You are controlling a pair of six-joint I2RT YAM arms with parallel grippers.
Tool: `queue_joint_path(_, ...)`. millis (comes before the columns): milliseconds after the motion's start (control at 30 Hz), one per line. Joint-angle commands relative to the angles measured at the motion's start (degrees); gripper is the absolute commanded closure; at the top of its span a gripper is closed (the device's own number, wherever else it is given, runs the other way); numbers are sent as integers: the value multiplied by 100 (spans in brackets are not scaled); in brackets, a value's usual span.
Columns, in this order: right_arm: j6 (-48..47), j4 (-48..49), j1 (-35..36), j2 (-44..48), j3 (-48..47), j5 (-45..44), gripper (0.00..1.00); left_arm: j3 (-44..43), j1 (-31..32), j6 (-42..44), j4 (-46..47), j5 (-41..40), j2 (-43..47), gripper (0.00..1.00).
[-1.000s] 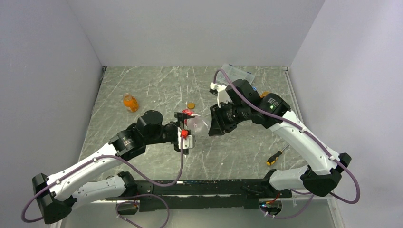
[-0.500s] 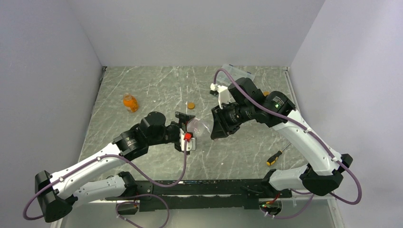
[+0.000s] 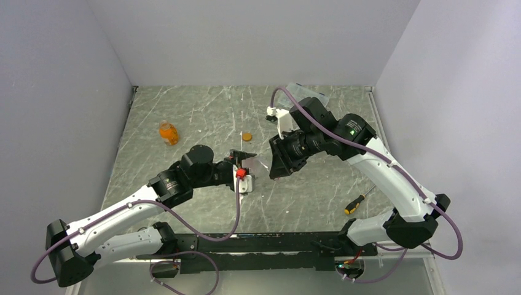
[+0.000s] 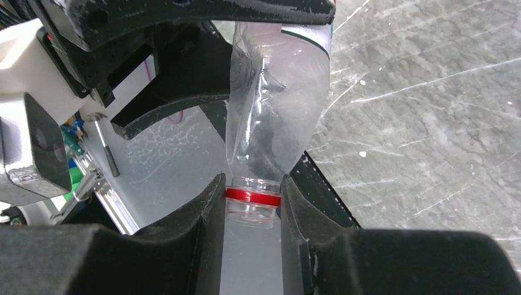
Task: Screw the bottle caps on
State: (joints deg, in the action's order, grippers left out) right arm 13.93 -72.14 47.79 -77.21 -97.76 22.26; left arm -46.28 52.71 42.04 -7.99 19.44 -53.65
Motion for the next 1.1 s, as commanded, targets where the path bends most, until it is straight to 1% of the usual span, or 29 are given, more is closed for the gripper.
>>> queue_joint_path(0,81,389,12,53,-347,-100,93,-87,24,-724,211,145,-22,35)
queue_joint_path(33,124,481,11,62,-342,-128,89,-110,24,-871,200,69,-16,38)
queue_joint_path(67,179,578,11,73,-340,-208,83,-150,26,-1039,148,-3,-19,43)
queue_joint_path(100,233,657,11,86,-341,-300,75,-205,29,-1190,57,-55,-27,47)
queue_joint_path(133,293,743,7,101,-375,-441,63,-252,28,-1306,-39,-112,-45,49)
queue_joint_path(200,453,932,-13,161,-456,-806,35,-282,20,-1656,-109,-402,-68,57)
queue_joint_path(233,539,1039,-27,209,-506,-1033,24,-274,13,-1810,-114,-563,-67,59)
queue_joint_path(267,616,1130,-49,257,-560,-1349,16,-261,-8,-1963,-118,-803,-55,60)
queue_joint_path(300,702,1229,-73,323,-598,-1607,4,-247,-54,-2109,-131,-953,-27,58)
queue_joint_path(333,798,1323,-105,417,-585,-1921,1,-221,-129,-2275,-137,-1075,3,58)
queue_joint_path(433,1046,1568,-271,715,-303,-2738,0,-267,-592,-2781,-382,-1279,91,57)
queue_joint_path(533,1278,1803,-332,847,160,-3261,0,-366,-1377,-3283,-634,-1105,196,56)
queue_joint_path(667,1427,2242,-325,750,965,-3584,1,-636,-2374,-3760,-1003,-881,303,55)
queue_joint_path(767,1543,2849,-225,563,1685,-3523,6,-957,-2933,-4080,-1279,-994,329,55)
queue_joint_path(867,1574,3332,15,170,2100,-3753,11,-1392,-3218,-4431,-1572,-1242,271,55)
queue_joint_path(967,1542,3723,198,-414,2253,-3913,15,-1701,-3325,-4582,-1640,-1119,233,55)
queue_joint_path(1067,1463,4110,267,-1092,2288,-3841,19,-1881,-3328,-4695,-1595,-974,223,55)
